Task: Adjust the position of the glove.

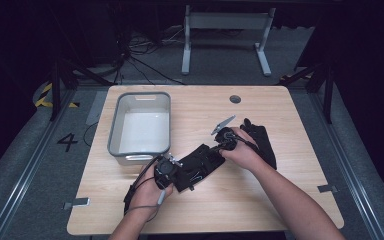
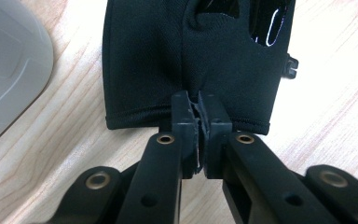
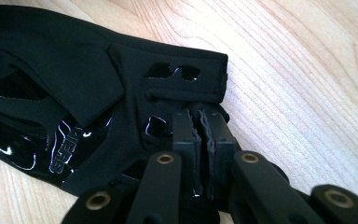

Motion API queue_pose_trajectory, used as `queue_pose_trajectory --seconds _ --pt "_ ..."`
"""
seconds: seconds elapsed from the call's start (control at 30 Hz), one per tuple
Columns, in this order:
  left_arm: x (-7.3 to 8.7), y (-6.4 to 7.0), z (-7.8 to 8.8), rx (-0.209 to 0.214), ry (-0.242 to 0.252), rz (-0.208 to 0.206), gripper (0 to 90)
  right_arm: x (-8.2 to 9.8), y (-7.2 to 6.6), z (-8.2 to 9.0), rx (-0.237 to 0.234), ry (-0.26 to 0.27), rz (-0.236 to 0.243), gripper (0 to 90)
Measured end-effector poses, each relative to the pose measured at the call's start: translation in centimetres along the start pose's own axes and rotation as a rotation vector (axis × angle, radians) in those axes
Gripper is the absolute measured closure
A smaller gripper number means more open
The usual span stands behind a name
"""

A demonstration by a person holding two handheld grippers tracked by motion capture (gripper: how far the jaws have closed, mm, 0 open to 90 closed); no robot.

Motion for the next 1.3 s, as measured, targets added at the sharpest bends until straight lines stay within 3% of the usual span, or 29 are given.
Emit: queue_pose_trajectory --seconds 0.1,0.37,0.57,0.73,0.8,0.97,1.17,1.23,1.27,1.3 --pt "0.1 -0.2 0.1 0.0 0.001 -0.001 87.8 0.0 -0.1 0.4 0.011 0.01 0.003 86.7" --pt "0.5 0.1 2.6 -0.011 0.028 -0.037 87.7 0.7 -1.2 3.8 -0.043 0.104 -0.025 86.8" --pt "0.5 0.2 3.6 -0.034 0.029 -0.086 87.6 3.2 -3.6 7.3 -0.066 0.19 -0.074 86.7" --pt "0.7 0.5 4.1 -0.007 0.027 -0.123 87.7 5.8 -6.6 8.8 -0.078 0.219 -0.072 86.7" --pt "0.6 1.1 4.0 0.0 0.006 -0.146 87.7 6.6 -7.4 9.2 -0.06 0.222 -0.059 86.8" --pt "0.7 2.2 3.6 0.035 -0.071 -0.187 87.7 8.4 -8.8 9.8 -0.07 0.225 -0.076 86.7" --pt "1.2 2.1 2.8 0.065 -0.139 -0.192 87.7 10.0 -9.7 7.9 -0.106 0.183 -0.091 86.4" --pt "1.3 2.0 2.8 0.066 -0.145 -0.192 87.7 10.1 -9.7 7.6 -0.103 0.185 -0.092 86.4" --pt "1.4 2.0 2.7 0.081 -0.156 -0.19 87.7 10.2 -9.8 7.1 -0.068 0.17 -0.066 85.8" --pt "1.5 1.9 2.6 0.088 -0.162 -0.189 87.6 10.2 -9.8 7.0 -0.071 0.166 -0.065 85.3"
Point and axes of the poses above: each handheld gripper's, and its own axes: z roughly backward along the jaws, x roughly out of its underside, y roughly to its right, the point moved 3 cm from there along -z, roughly forward along the jaws, and after that the axes turned 6 degrees about x, right-handed, at the moved point
